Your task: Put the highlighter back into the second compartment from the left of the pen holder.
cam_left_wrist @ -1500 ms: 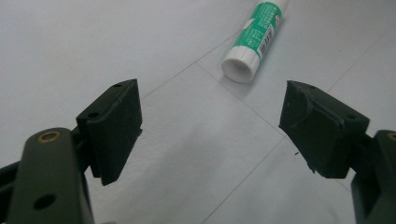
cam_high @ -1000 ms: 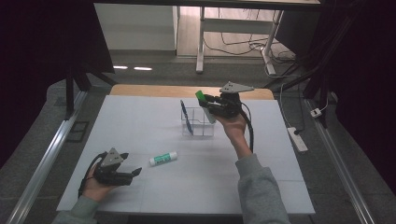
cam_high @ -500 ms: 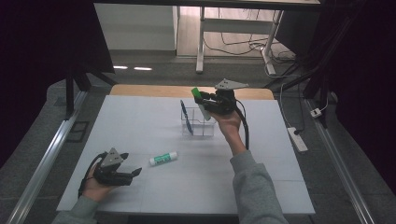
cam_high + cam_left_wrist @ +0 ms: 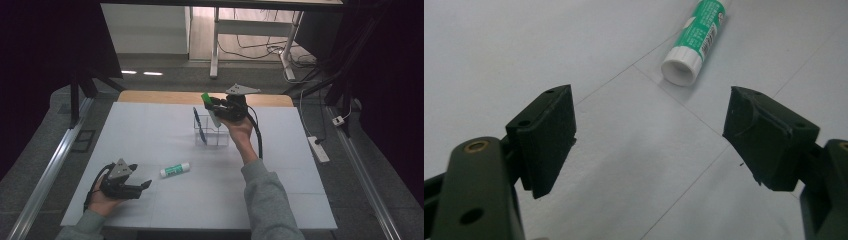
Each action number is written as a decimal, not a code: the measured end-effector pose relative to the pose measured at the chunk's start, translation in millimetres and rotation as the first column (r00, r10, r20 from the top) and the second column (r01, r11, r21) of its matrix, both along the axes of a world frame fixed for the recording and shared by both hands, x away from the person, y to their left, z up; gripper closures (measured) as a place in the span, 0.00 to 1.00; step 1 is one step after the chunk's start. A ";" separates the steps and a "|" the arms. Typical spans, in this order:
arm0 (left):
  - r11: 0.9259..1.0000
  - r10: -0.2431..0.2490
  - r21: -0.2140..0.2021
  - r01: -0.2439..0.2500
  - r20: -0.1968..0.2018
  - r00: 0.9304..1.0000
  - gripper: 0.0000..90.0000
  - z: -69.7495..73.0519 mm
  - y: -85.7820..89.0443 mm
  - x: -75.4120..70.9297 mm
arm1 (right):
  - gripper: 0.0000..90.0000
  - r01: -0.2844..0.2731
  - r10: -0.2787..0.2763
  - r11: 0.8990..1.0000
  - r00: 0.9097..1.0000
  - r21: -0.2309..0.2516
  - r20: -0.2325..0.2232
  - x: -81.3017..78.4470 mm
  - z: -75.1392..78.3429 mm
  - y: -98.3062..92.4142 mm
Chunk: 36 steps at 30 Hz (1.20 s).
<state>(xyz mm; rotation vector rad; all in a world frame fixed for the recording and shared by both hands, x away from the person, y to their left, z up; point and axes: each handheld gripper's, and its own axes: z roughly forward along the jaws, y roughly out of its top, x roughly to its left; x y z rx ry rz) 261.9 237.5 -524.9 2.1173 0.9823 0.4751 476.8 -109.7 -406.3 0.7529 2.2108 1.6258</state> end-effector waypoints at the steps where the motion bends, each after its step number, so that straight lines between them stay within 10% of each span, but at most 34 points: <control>1: 1.000 0.000 0.001 0.000 0.000 1.000 0.23 -0.2 0.0 0.1 | 0.74 -0.002 0.002 1.000 1.000 0.001 -0.001 0.9 -1.4 1.0; 24: 1.000 -0.001 0.018 0.001 -0.007 1.000 0.23 -2.1 0.3 0.5 | 0.73 0.017 -0.017 1.000 1.000 0.006 0.007 11.7 -20.9 7.3; 36: 1.000 -0.001 0.022 0.001 -0.010 1.000 0.23 -2.8 -0.2 0.4 | 0.56 0.041 -0.042 0.999 0.999 -0.027 -0.032 8.2 -23.9 -3.8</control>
